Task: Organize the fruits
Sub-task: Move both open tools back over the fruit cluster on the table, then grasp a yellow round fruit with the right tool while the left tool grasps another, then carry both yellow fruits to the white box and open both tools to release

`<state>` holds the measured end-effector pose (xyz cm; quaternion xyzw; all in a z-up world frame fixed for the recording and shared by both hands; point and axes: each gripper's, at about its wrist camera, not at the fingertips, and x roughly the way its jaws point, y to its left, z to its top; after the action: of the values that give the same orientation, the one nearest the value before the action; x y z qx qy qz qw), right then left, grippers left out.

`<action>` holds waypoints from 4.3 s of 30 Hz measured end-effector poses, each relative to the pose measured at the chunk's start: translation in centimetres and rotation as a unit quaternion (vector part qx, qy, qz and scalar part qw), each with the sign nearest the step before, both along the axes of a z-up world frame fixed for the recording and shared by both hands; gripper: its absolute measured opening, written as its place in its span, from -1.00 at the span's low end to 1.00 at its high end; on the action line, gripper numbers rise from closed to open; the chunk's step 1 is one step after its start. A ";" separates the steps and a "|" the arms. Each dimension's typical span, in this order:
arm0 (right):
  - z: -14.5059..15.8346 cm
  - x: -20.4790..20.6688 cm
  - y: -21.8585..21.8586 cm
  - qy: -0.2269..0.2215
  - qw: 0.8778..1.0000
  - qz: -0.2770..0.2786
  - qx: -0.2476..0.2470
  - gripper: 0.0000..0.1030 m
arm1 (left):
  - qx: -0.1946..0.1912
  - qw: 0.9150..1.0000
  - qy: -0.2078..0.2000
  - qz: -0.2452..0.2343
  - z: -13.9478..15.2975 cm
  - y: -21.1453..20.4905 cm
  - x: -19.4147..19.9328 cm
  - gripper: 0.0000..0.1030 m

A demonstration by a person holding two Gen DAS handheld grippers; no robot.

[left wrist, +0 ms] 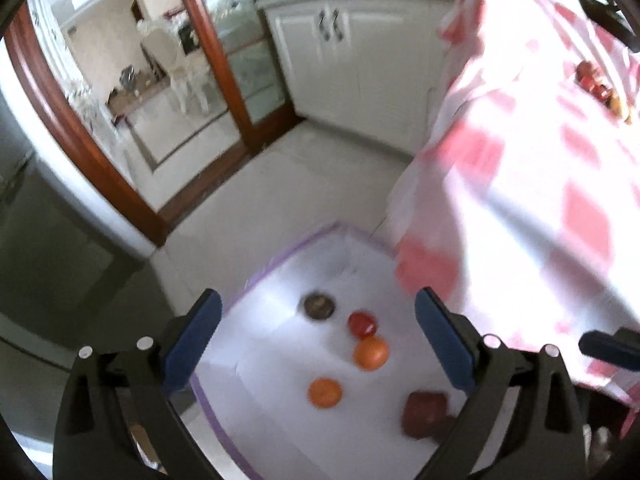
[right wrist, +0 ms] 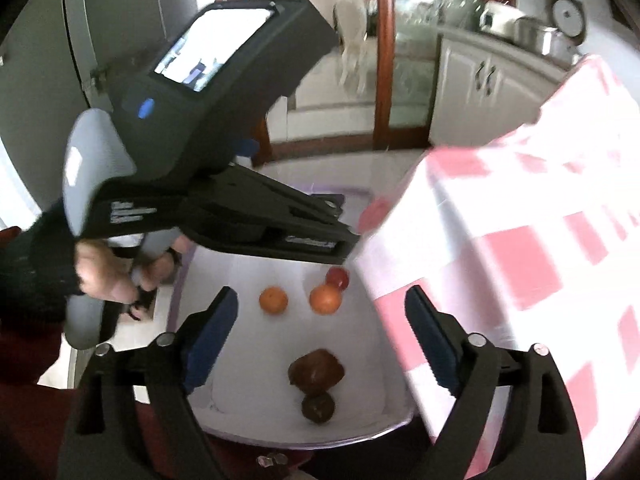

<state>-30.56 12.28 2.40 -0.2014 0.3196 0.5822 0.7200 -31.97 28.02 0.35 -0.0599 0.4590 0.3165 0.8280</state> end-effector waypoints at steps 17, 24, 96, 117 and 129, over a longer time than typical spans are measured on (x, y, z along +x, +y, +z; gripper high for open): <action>2.7 22.9 -20.7 0.032 0.916 -0.397 0.043 0.71 | -0.126 0.954 -0.120 -0.244 2.6 -17.1 25.7 0.97; -0.3 33.1 -27.1 0.067 0.866 -0.493 0.048 0.71 | -0.195 0.935 -0.132 -0.265 0.5 -21.0 35.6 0.97; -3.0 48.9 -32.5 0.152 0.849 -0.488 0.132 -0.11 | -0.245 0.932 -0.193 -0.187 0.0 -19.6 36.8 -0.13; -3.1 39.9 -28.2 0.184 0.850 -0.481 0.109 -0.11 | -0.247 0.930 -0.205 -0.181 0.3 -19.5 33.9 -0.13; -2.3 28.9 -21.4 0.101 0.896 -0.432 0.028 -0.11 | -0.177 0.952 -0.172 -0.180 0.9 -18.9 25.3 -0.12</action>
<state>-1.68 -9.11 0.10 0.0365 0.4300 0.2397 0.8697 -6.71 9.11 1.26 -0.1752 0.3615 0.0611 0.9137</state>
